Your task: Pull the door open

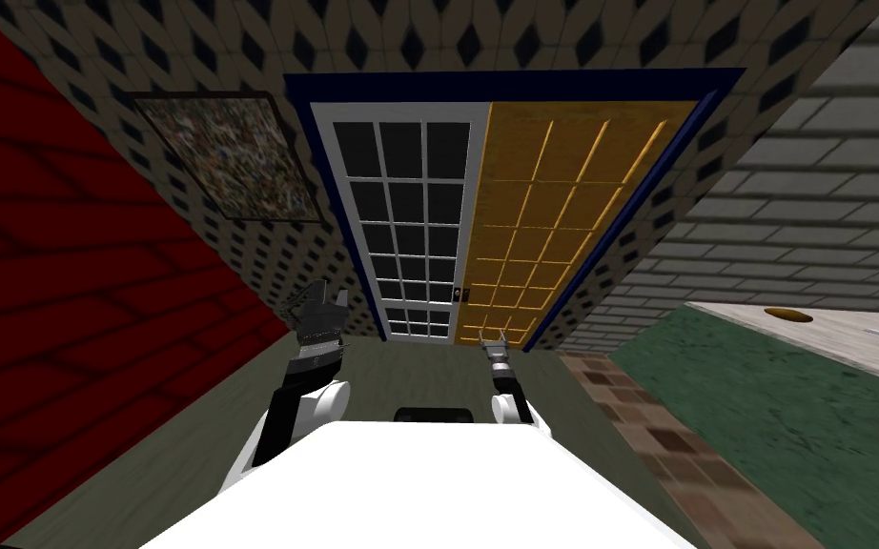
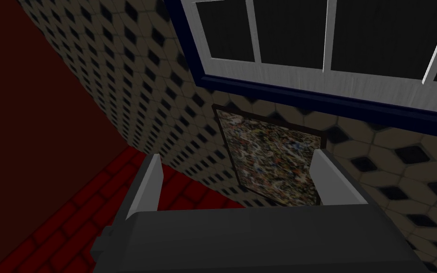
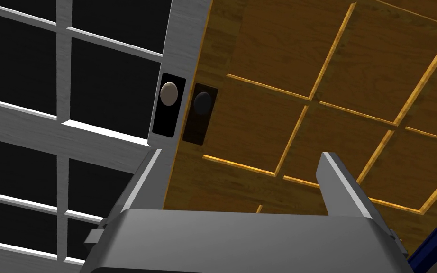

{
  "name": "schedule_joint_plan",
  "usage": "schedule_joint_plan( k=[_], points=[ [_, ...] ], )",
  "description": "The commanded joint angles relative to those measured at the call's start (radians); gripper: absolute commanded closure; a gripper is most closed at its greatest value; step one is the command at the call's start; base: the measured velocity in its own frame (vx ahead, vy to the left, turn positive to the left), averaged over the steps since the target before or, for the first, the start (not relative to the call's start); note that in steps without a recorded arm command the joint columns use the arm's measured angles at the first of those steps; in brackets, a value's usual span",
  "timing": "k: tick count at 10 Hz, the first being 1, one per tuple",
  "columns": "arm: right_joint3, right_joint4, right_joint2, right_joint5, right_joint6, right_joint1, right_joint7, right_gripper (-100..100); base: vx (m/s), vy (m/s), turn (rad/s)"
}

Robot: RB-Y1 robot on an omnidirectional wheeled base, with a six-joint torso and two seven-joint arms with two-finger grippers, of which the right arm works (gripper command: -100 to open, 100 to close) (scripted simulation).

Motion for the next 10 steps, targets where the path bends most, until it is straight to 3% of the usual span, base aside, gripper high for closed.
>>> schedule_joint_plan(
  k=[1, 10],
  points=[
    [0.012, 0.046, -0.008, -0.012, -0.017, -0.014, -0.041, -100, 0.101, 0.037, 0.020],
    [0.066, 0.250, -0.050, -0.078, -0.069, -0.083, -0.224, -100, 0.102, 0.037, 0.023]
  ],
)
